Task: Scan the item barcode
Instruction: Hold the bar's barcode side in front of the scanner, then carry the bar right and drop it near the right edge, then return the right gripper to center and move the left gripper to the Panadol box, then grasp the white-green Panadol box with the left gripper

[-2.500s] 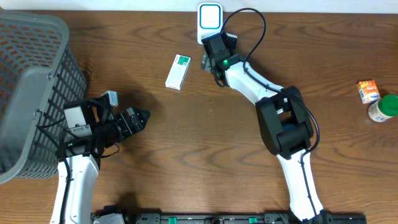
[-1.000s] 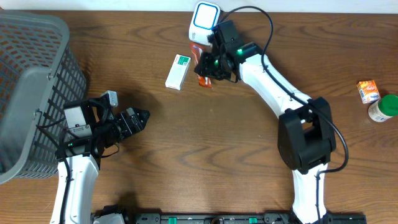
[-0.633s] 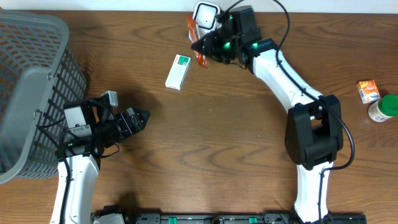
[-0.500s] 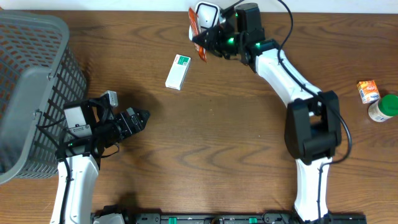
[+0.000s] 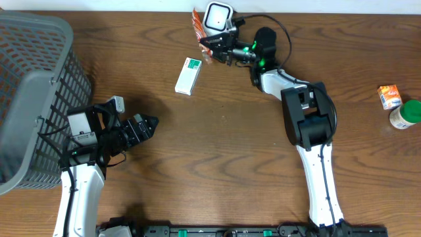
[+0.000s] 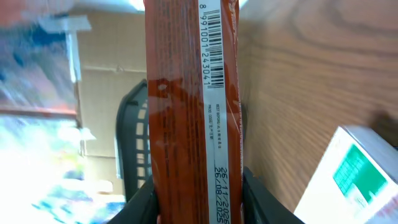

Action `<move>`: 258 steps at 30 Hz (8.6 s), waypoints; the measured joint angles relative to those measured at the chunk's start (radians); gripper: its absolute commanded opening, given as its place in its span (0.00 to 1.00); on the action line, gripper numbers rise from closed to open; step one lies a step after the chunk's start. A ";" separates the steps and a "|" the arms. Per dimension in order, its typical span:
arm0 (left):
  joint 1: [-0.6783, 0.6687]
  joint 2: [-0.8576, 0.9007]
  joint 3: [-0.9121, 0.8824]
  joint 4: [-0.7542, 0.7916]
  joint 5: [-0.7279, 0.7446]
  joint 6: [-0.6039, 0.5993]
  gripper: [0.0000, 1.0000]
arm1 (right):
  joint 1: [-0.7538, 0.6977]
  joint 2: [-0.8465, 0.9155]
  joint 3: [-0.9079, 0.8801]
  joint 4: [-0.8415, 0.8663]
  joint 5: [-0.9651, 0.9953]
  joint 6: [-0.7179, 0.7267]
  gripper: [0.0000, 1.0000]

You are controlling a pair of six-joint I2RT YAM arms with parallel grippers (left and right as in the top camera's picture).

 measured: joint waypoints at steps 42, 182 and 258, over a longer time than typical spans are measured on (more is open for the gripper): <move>0.000 0.000 0.000 0.000 0.000 0.000 0.86 | -0.054 0.014 0.000 -0.016 0.064 0.302 0.16; 0.000 0.000 -0.001 0.027 0.000 0.003 0.98 | 0.206 -0.664 -0.229 -1.517 1.316 -0.821 0.99; -0.543 1.127 1.034 0.009 -0.653 0.367 0.75 | -0.080 -0.664 -0.229 -1.805 1.249 -0.936 0.96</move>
